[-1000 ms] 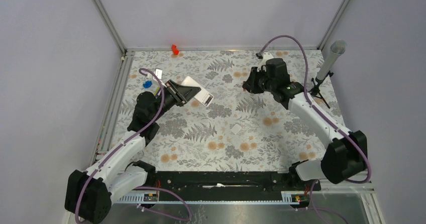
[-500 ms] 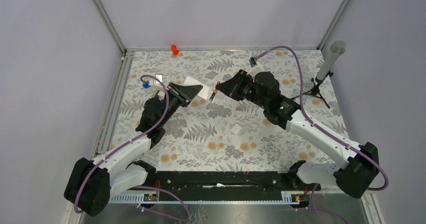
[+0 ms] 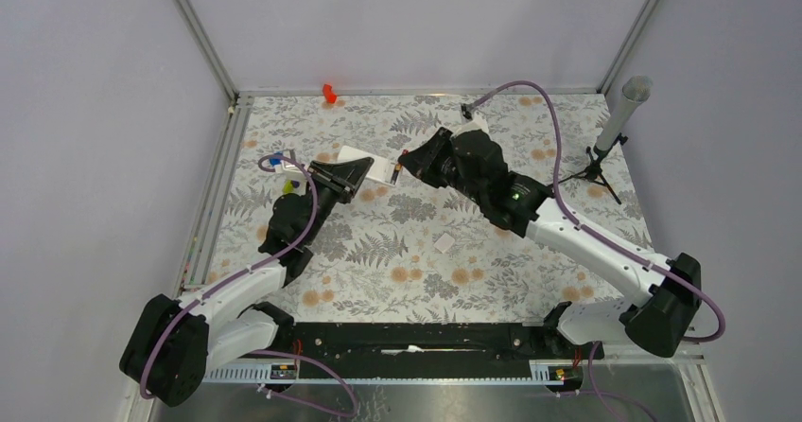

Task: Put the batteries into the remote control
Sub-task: Load the battery into the remote control.

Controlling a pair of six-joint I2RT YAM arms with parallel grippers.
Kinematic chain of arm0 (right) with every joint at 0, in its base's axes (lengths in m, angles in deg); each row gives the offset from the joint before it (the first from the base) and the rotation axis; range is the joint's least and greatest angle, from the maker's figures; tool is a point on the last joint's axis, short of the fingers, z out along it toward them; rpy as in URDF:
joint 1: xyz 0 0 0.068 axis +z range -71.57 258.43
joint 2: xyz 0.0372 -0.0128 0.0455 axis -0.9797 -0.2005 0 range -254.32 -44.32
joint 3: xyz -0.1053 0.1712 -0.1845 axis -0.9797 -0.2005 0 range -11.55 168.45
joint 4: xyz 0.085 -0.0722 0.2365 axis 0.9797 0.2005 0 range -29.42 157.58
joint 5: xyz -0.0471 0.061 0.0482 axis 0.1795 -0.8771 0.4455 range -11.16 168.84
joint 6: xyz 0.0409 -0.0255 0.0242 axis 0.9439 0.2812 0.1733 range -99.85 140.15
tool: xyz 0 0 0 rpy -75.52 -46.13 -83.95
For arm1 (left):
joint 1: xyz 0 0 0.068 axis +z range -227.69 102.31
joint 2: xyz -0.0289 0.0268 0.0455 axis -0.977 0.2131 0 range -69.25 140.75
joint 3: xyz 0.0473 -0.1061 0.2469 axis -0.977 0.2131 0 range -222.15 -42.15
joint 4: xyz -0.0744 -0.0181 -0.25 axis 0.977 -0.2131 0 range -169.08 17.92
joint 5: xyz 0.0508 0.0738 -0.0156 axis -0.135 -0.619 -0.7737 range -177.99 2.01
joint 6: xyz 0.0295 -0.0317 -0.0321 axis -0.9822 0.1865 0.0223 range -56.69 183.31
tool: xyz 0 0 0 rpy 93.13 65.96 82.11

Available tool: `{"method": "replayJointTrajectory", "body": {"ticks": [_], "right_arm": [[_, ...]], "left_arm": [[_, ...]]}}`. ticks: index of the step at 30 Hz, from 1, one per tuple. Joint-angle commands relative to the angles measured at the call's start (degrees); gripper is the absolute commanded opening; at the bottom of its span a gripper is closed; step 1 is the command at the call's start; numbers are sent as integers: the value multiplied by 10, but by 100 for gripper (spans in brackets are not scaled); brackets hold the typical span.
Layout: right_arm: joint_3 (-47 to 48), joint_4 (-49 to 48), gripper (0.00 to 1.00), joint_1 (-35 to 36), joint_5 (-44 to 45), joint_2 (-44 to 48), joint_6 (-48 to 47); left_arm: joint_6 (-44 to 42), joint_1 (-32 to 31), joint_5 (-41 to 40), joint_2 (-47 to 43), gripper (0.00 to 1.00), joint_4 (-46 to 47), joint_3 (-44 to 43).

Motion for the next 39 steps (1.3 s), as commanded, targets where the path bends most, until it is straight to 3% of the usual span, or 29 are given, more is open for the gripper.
{"method": "replayJointTrajectory", "body": {"ticks": [1, 21, 39], "right_arm": [[36, 32, 7, 12, 37, -18, -1], [71, 53, 11, 14, -2, -78, 7], [54, 50, 30, 15, 1, -56, -8]], "left_arm": [[34, -3, -9, 9, 0, 84, 2], [22, -4, 9, 35, 0, 162, 20], [31, -4, -11, 35, 0, 175, 28]]}}
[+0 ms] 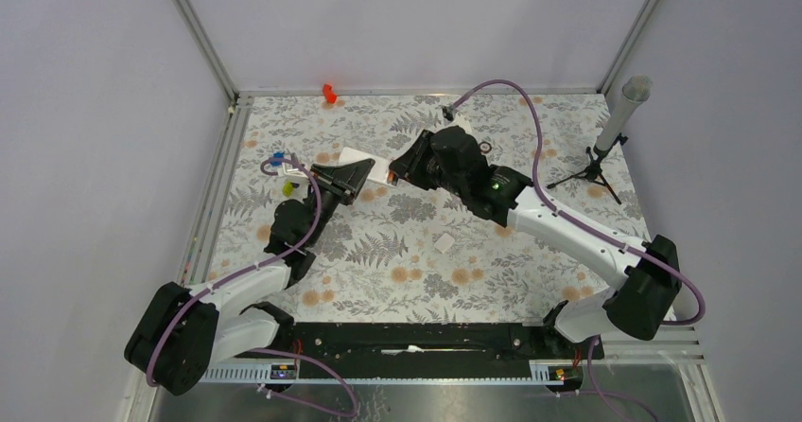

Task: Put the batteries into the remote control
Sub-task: Load the battery into the remote control.

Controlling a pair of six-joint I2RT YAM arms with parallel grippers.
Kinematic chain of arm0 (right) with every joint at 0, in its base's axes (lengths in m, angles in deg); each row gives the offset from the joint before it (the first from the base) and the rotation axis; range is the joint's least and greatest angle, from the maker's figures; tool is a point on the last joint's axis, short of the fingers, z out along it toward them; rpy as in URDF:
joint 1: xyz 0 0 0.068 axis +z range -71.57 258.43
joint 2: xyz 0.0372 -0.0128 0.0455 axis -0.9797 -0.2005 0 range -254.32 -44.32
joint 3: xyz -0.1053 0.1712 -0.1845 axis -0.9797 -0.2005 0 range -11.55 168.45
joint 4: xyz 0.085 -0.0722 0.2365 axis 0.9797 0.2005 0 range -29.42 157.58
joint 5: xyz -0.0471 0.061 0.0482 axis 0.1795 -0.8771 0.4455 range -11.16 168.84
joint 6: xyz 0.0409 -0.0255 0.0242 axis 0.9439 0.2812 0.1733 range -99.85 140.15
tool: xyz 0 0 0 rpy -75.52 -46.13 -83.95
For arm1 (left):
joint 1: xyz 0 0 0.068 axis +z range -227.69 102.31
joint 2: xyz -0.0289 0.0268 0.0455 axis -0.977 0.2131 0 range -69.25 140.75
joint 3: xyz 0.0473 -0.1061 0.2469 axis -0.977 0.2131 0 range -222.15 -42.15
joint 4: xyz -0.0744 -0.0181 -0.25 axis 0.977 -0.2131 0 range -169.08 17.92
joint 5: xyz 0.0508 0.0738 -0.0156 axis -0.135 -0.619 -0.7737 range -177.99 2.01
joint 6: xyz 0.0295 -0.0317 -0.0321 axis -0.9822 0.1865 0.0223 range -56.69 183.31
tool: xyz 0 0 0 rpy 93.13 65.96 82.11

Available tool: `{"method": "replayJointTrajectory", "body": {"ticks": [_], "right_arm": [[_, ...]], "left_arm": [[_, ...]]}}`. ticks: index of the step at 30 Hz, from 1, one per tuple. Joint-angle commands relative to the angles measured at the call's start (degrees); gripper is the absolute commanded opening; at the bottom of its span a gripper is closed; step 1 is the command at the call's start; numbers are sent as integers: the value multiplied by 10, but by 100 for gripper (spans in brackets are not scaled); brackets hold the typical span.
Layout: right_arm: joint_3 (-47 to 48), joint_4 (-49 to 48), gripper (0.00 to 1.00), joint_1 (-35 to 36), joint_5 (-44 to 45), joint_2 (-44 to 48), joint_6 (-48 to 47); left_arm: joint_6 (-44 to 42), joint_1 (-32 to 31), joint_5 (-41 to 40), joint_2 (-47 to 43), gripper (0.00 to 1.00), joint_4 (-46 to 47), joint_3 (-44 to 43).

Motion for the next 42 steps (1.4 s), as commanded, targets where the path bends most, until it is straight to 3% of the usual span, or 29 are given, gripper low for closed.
{"method": "replayJointTrajectory", "body": {"ticks": [1, 14, 20, 24, 27, 33, 42], "right_arm": [[6, -6, 30, 4, 4, 21, -10], [4, -7, 33, 4, 4, 55, -28], [7, -1, 49, 1, -8, 83, -83], [-37, -23, 66, -30, -37, 123, -79], [-86, -71, 77, -68, -106, 147, -13], [-175, -193, 81, -93, -187, 164, 174], [-235, -339, 84, -93, -224, 137, 296]], "left_arm": [[9, -2, -16, -3, 0, 68, 0], [3, 0, -9, -2, 0, 68, 0], [-4, 8, 56, 14, 0, 69, -17], [20, 17, 89, 28, 0, 105, -16], [41, 20, 108, 38, 0, 138, -16], [65, 20, 123, 53, 0, 184, -14], [78, 20, 128, 77, 0, 221, -17]]}}
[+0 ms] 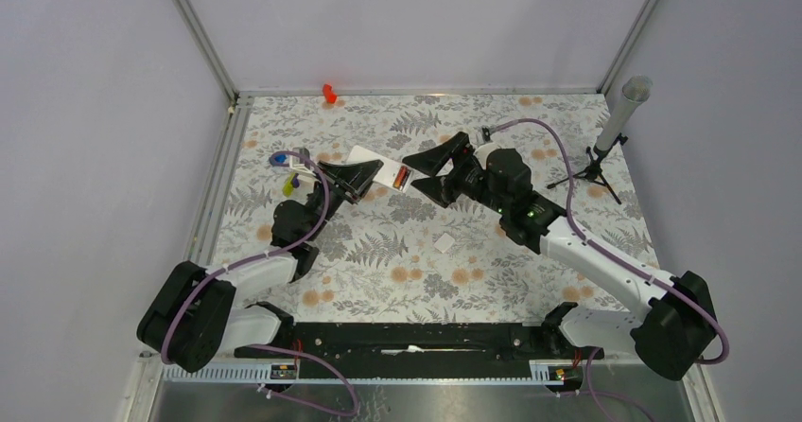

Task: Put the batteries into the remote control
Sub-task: Load the battery into the remote control.

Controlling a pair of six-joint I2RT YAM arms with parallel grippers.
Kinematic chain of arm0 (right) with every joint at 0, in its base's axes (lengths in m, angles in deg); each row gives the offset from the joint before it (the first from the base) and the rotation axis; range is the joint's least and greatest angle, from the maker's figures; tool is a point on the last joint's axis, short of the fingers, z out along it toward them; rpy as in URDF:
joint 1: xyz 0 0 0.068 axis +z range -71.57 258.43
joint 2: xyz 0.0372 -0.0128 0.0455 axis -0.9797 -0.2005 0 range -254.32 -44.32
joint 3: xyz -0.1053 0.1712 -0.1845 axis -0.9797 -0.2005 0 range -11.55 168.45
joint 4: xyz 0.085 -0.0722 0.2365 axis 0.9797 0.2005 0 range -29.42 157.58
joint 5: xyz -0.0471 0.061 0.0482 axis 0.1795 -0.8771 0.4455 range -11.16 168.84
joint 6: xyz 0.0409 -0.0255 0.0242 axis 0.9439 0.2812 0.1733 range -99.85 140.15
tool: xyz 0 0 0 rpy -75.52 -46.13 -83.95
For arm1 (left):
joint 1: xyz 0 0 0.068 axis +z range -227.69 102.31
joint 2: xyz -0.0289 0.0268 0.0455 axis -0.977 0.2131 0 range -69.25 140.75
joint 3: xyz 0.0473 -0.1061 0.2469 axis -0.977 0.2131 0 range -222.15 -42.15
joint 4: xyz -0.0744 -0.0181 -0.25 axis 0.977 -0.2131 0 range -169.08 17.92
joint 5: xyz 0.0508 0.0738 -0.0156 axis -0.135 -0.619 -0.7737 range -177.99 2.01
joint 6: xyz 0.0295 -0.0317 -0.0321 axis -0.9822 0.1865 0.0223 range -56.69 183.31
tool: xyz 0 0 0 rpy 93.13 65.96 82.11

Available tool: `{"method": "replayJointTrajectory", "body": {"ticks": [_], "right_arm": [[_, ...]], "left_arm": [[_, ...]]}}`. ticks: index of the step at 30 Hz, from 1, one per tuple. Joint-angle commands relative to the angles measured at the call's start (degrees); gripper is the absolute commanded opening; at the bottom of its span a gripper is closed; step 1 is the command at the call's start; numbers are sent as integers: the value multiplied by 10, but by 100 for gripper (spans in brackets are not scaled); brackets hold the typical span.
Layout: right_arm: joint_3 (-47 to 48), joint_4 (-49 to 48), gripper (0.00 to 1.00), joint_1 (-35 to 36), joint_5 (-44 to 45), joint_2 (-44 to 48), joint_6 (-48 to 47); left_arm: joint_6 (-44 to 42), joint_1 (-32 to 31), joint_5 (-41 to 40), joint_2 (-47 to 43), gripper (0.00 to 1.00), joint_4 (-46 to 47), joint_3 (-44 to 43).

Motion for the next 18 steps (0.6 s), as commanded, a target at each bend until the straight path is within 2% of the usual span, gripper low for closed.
{"method": "replayJointTrajectory", "body": {"ticks": [1, 6, 9, 18], "right_arm": [[-5, -112, 83, 0, -29, -9, 74], [-14, -119, 77, 1, -27, -15, 103], [-22, -121, 69, 1, -20, -15, 120], [-29, -136, 62, 0, -17, -27, 143]], "left_arm": [[11, 2, 10, 7, 0, 79, -18], [17, 2, 9, 13, 0, 95, -20], [19, 2, 8, 14, 0, 96, -21], [18, 3, 10, 15, 0, 98, -23]]}}
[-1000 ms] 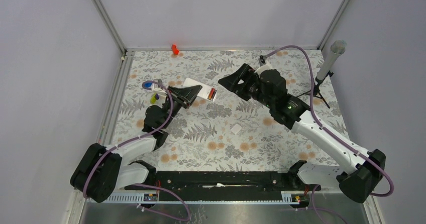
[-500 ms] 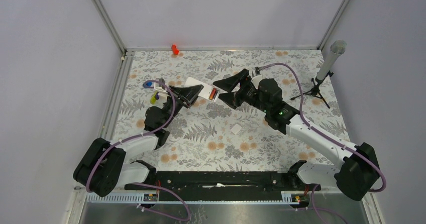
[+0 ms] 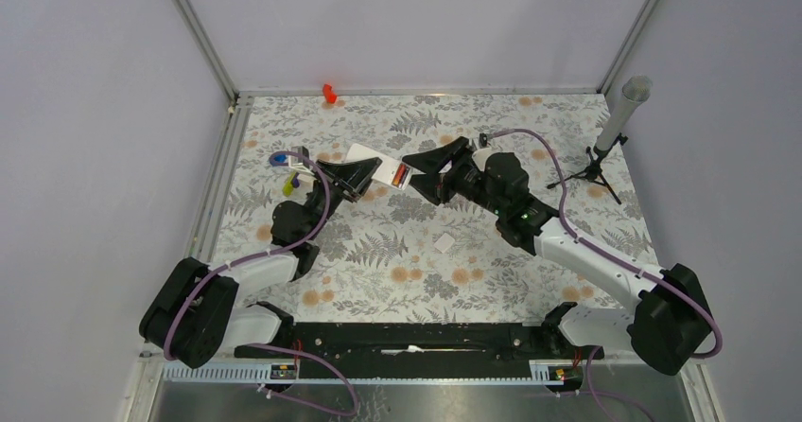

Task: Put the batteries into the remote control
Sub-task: Load the battery into the remote control.

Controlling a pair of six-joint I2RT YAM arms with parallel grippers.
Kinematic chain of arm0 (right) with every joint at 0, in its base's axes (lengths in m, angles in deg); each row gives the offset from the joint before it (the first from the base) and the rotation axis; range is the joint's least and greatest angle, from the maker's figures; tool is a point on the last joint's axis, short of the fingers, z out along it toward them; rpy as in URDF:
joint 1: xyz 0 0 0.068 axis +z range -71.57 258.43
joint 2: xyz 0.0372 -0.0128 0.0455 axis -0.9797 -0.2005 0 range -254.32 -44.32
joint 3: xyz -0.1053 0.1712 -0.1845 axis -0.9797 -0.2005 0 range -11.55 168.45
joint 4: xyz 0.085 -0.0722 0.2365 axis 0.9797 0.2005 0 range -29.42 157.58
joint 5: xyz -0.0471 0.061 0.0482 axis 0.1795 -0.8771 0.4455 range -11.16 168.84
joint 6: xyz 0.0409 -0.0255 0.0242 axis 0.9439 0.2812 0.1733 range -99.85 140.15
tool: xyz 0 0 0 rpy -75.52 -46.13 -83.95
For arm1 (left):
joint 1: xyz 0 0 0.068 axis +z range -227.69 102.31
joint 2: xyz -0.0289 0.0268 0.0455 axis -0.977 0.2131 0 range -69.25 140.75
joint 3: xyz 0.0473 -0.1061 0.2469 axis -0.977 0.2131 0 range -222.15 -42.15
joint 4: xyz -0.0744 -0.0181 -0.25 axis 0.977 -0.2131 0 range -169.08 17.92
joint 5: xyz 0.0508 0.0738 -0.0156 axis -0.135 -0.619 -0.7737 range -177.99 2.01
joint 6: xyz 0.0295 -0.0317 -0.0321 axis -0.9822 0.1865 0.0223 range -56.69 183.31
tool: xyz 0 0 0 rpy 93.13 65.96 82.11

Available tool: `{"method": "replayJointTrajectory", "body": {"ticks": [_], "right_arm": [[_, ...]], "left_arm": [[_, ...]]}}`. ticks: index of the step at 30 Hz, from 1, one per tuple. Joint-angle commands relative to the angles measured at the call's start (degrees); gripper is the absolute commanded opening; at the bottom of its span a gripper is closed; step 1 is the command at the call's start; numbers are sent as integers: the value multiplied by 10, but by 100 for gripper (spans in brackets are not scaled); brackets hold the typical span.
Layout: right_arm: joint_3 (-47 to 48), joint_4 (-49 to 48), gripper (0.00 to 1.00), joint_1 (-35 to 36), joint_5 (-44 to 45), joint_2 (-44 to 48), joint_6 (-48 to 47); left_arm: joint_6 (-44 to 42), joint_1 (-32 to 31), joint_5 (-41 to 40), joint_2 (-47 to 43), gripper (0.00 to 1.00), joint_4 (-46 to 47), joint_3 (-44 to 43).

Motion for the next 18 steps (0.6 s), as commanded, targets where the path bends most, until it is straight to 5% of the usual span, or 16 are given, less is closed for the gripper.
{"method": "replayJointTrajectory", "body": {"ticks": [1, 18], "right_arm": [[3, -38, 59, 1, -3, -9, 24], [-11, -62, 34, 1, -24, -22, 40]], "left_arm": [[-1, 2, 5, -1, 0, 58, -21], [-1, 2, 0, 0, 0, 63, -41]]}}
